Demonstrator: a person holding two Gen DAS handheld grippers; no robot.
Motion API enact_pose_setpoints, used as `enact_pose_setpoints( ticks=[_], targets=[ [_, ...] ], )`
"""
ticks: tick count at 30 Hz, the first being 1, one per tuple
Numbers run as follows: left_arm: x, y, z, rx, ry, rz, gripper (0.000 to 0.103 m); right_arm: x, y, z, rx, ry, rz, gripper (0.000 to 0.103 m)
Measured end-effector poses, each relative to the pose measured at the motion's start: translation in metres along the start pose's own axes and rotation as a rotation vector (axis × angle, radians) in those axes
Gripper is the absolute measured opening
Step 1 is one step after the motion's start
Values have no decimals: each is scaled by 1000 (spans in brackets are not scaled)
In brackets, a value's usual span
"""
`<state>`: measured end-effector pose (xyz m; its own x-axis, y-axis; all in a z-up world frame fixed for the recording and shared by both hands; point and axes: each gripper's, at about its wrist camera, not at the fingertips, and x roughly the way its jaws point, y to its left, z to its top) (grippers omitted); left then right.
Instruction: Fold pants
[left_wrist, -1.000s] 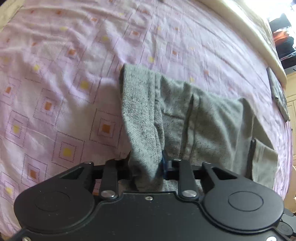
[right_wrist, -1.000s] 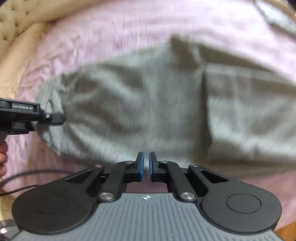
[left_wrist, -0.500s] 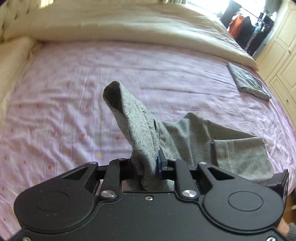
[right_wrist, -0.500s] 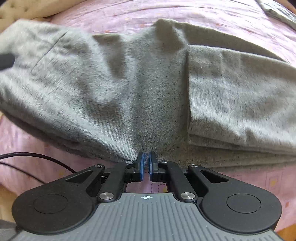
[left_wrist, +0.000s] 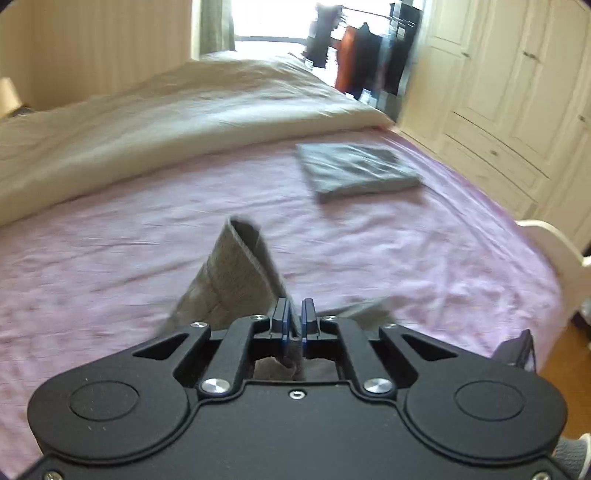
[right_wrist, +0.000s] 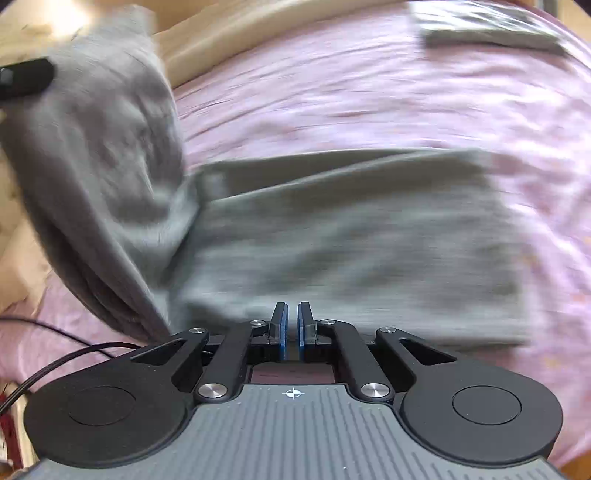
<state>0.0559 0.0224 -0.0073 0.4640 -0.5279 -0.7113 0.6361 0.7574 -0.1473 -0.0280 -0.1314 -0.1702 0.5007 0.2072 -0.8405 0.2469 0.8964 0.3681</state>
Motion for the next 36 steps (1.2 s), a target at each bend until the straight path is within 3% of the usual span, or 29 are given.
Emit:
enact_pose_setpoints(
  ticks=[2, 3, 6, 8, 9, 10, 11, 13, 19, 23, 25, 36],
  targets=[
    [37, -30, 2, -33, 54, -97, 12, -5, -29, 9, 41, -3, -36, 6],
    [52, -42, 3, -51, 90, -133, 19, -7, -42, 13, 57, -7, -53, 6],
    [70, -56, 0, -99, 154, -130, 19, -16, -70, 20, 85, -21, -78, 6],
    [67, -47, -8, -122, 179, -77, 21, -26, -81, 22, 73, -50, -64, 7],
    [68, -38, -13, -139, 197, -39, 27, -27, -84, 26, 59, -74, -40, 9],
    [68, -27, -18, -163, 220, 9, 37, -28, -84, 30, 46, -91, -21, 17],
    [69, -14, -24, -191, 248, 64, 40, -26, -84, 35, 34, -104, -2, 30],
    [69, 11, -41, -253, 329, 185, 41, -17, -83, 48, 5, -108, 33, 38],
    [62, 78, -83, -483, 544, 417, 41, 26, -60, 83, -60, 22, 116, 38],
    [55, 89, -95, -529, 569, 478, 44, 47, -54, 91, -72, 94, 108, 38],
    [54, 87, -96, -530, 579, 490, 51, 53, -55, 92, -63, 115, 112, 38],
    [56, 94, -109, -535, 615, 471, 54, 58, -44, 93, -70, 139, 203, 42]
  ],
)
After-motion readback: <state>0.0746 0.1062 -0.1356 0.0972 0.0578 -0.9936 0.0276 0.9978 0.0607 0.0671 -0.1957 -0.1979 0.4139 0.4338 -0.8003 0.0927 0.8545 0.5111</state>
